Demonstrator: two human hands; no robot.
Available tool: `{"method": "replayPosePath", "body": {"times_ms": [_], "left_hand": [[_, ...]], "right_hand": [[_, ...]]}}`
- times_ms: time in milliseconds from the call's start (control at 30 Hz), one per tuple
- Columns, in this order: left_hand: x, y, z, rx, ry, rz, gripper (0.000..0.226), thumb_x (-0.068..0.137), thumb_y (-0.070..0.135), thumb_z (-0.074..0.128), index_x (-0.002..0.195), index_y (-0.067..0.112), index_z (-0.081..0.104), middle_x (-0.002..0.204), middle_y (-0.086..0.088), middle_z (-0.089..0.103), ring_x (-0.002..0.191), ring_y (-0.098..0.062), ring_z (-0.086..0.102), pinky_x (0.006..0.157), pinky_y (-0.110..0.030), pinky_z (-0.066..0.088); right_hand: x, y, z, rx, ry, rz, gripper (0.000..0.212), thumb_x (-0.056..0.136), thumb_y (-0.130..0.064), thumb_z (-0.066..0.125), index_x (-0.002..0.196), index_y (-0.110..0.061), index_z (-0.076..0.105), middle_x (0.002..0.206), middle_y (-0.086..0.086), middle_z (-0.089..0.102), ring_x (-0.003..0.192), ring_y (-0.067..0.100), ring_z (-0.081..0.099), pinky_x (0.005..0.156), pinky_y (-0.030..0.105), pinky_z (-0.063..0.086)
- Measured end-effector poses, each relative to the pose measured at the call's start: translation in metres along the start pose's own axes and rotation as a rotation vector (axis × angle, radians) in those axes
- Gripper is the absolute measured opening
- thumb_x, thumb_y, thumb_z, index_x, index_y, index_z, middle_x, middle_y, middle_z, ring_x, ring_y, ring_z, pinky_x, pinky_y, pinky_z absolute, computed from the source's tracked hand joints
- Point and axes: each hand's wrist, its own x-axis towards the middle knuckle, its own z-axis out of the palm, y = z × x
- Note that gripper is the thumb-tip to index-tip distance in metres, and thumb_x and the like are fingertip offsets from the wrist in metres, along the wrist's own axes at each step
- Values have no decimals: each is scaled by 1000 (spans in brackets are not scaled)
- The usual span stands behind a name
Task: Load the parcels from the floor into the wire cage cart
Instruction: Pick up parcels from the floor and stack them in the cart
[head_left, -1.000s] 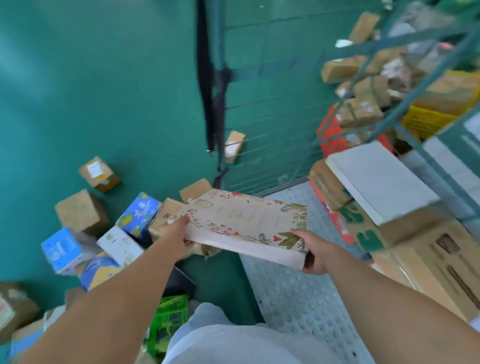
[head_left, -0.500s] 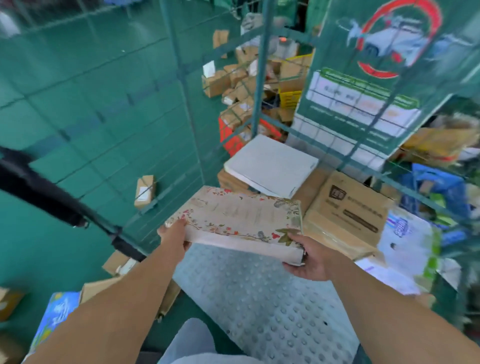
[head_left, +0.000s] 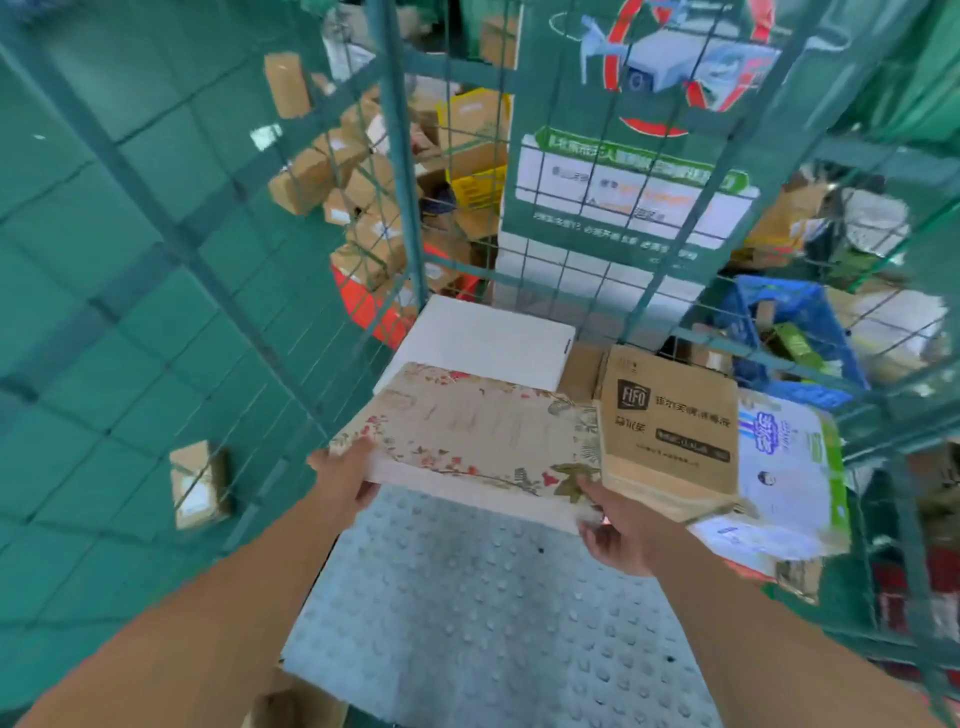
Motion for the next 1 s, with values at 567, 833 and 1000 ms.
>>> {"method": "replayPosePath", "body": {"times_ms": [567,833,1000], "left_hand": [[232,66,82,134,-99,-102,79,90,33,77,156,23,34,130,-12,56,75,-18,51,57,-30,53],[252,82,99,84,-193,-39,74,98,34,69,158,39,26,144,-5,47,117,-26,56,80,-37,56],[220,58,96,221,-263,39,65,104,32,61,159,39,26,112,0,57,96,-19,57,86,-36,56]], "right_hand": [[164,-88,110,250,226,-188,29,100,-27,67,117,-5,58,91,12,60,69,20,61,67,29,54],[184,-111,151,382,303,-241,18,101,-21,61,118,-16,65,91,-3,69,93,13,72,79,23,50],[172,-90,170,445,166,-362,46,106,-10,50,151,-21,45,120,-4,58,123,21,58,114,38,45]]}}
